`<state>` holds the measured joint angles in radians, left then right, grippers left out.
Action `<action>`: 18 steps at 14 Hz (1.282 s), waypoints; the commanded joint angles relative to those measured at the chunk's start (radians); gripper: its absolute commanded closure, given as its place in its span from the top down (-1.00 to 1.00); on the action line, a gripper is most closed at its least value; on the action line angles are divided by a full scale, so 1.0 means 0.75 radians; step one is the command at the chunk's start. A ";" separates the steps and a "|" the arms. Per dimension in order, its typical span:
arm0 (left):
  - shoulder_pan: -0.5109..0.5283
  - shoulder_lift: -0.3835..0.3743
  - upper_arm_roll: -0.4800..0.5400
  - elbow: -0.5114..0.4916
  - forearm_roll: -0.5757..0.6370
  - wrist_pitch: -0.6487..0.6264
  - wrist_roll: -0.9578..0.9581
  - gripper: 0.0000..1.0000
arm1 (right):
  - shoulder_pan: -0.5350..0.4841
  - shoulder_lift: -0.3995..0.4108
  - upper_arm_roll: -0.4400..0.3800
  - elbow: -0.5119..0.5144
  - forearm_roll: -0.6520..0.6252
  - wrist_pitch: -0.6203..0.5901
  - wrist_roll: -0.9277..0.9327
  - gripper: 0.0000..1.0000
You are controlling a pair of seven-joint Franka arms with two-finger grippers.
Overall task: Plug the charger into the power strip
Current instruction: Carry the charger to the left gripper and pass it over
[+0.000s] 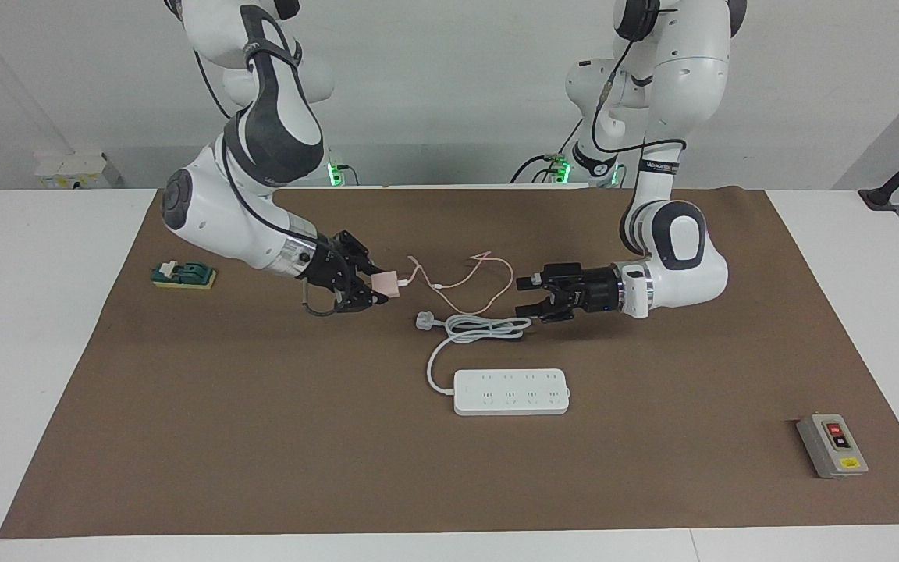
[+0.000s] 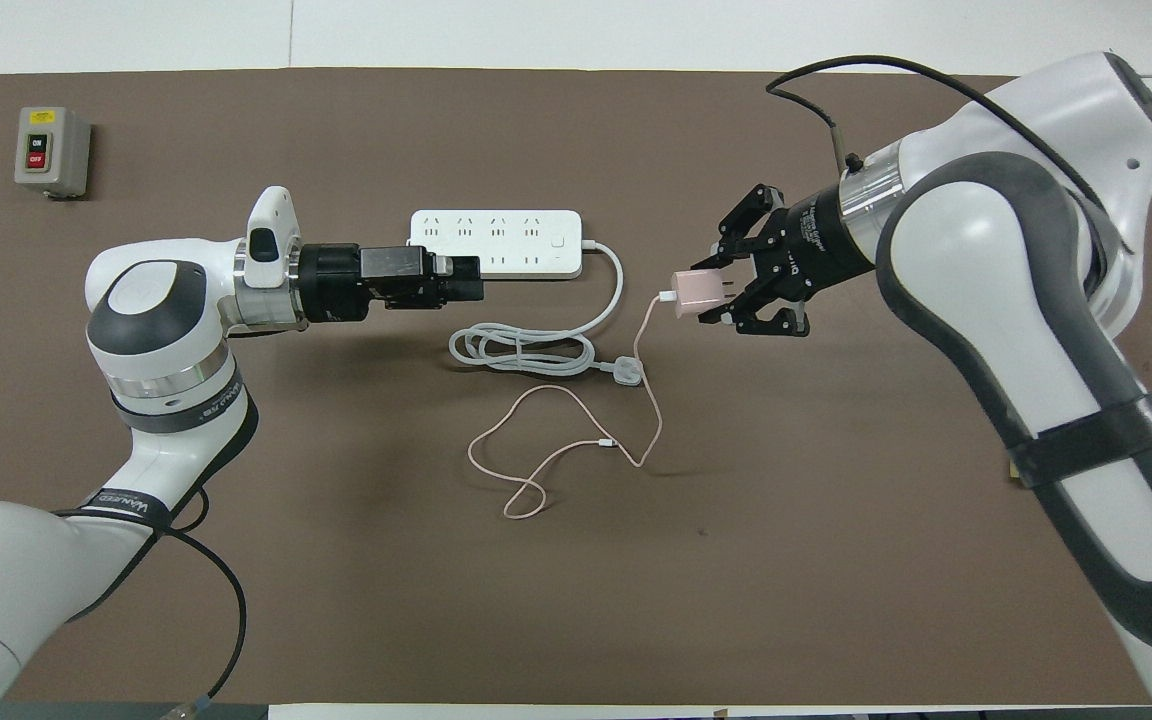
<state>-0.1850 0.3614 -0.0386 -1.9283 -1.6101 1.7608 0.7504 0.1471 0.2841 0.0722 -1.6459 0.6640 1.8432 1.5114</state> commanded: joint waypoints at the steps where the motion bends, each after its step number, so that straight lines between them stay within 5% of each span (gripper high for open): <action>1: -0.080 0.021 0.004 0.012 -0.054 -0.020 0.059 1.00 | 0.088 0.004 0.000 0.010 0.029 0.090 0.091 -1.00; 9: -0.119 -0.001 -0.022 -0.049 -0.125 -0.081 0.051 1.00 | 0.231 0.010 -0.002 0.004 0.031 0.258 0.196 -1.00; 18: -0.140 -0.005 -0.063 -0.057 -0.222 0.006 -0.135 0.91 | 0.233 0.010 0.000 0.004 0.025 0.257 0.196 -1.00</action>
<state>-0.2794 0.3661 -0.0929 -1.9570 -1.7477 1.7297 0.6733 0.3198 0.2891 0.0724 -1.6461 0.6646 2.0241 1.6434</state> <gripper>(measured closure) 0.000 0.529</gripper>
